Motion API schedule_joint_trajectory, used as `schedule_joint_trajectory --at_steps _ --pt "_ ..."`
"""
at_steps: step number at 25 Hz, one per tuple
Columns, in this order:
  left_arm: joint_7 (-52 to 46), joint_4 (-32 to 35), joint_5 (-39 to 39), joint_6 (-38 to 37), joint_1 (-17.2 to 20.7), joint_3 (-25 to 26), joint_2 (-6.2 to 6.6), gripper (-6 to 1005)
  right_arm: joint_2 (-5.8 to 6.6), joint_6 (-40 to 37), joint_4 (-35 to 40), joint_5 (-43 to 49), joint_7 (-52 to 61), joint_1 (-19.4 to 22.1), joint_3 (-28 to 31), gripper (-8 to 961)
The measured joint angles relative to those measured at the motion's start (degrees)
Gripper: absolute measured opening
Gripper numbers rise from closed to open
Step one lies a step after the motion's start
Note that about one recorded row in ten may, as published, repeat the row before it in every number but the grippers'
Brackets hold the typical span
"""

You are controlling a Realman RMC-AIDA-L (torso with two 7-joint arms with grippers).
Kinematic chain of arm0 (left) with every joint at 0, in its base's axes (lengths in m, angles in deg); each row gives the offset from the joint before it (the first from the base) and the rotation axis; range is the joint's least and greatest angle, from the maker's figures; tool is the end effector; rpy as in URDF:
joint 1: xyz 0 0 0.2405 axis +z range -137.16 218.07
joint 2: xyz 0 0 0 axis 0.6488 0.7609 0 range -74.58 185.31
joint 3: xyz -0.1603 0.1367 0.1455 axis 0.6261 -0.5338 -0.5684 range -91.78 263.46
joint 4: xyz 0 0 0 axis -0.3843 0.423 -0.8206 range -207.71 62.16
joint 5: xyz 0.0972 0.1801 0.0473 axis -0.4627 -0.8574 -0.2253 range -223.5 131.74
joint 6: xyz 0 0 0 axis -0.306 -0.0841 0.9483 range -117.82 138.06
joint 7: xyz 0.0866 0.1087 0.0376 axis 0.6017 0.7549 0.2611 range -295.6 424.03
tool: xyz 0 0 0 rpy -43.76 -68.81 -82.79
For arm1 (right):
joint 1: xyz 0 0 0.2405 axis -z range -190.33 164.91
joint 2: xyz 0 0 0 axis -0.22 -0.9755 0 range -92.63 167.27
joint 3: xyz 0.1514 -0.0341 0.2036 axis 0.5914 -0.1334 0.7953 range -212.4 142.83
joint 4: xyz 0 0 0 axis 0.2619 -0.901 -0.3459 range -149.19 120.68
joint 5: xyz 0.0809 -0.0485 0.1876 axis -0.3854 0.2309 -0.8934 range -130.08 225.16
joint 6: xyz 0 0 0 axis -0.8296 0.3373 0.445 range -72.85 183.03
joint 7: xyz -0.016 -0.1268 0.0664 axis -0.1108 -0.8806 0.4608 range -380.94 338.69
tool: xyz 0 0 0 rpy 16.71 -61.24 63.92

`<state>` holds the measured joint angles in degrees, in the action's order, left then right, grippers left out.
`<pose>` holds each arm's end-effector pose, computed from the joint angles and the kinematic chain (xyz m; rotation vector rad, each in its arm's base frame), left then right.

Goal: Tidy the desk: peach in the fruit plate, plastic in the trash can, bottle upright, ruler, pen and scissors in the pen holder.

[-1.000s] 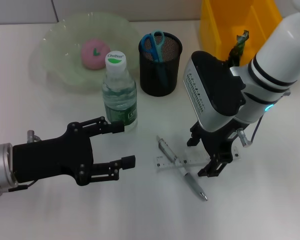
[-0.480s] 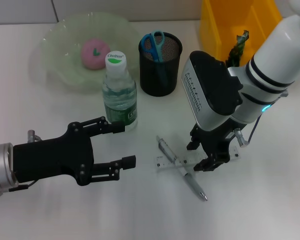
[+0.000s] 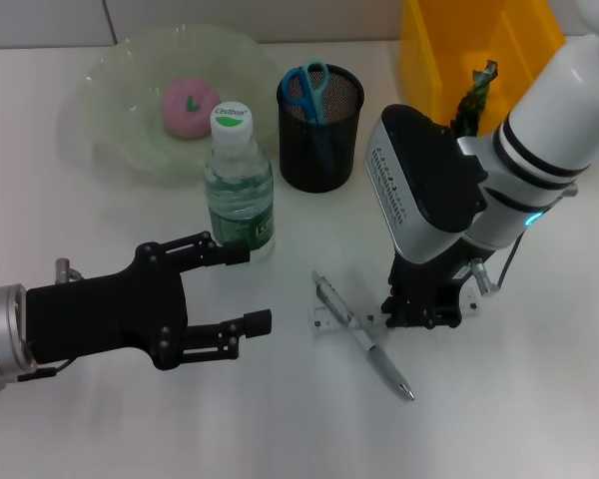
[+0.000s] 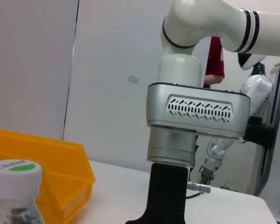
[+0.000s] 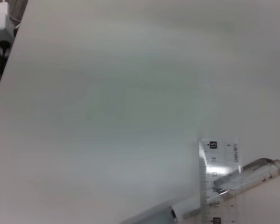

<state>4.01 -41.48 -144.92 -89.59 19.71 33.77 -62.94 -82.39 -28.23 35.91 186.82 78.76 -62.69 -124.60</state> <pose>-0.2710 0.2601 -0.0171 -2.7888 -0.3477 -0.9977 0.1606 0.3545 -0.0803 2.9427 0.2513 0.7039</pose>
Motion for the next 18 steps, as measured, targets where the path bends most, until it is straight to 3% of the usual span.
schedule_joint_trajectory --at_steps 4,9,13,18 --pt "0.0 0.0 0.02 -0.07 0.0 0.24 0.0 800 0.13 -1.43 3.51 -0.01 0.26 1.82 0.5 133" --pt "0.0 0.0 0.03 -0.13 0.0 0.3 0.0 799 0.26 -4.99 10.49 -0.03 0.86 4.9 1.04 67" --pt "0.0 0.0 0.03 -0.17 0.0 0.1 0.0 799 0.34 -6.69 13.81 0.04 2.3 5.78 2.02 133" --pt "0.0 0.0 0.06 -0.23 0.0 -0.03 0.01 799 0.36 -6.01 11.4 0.52 2.58 4.32 1.48 239"
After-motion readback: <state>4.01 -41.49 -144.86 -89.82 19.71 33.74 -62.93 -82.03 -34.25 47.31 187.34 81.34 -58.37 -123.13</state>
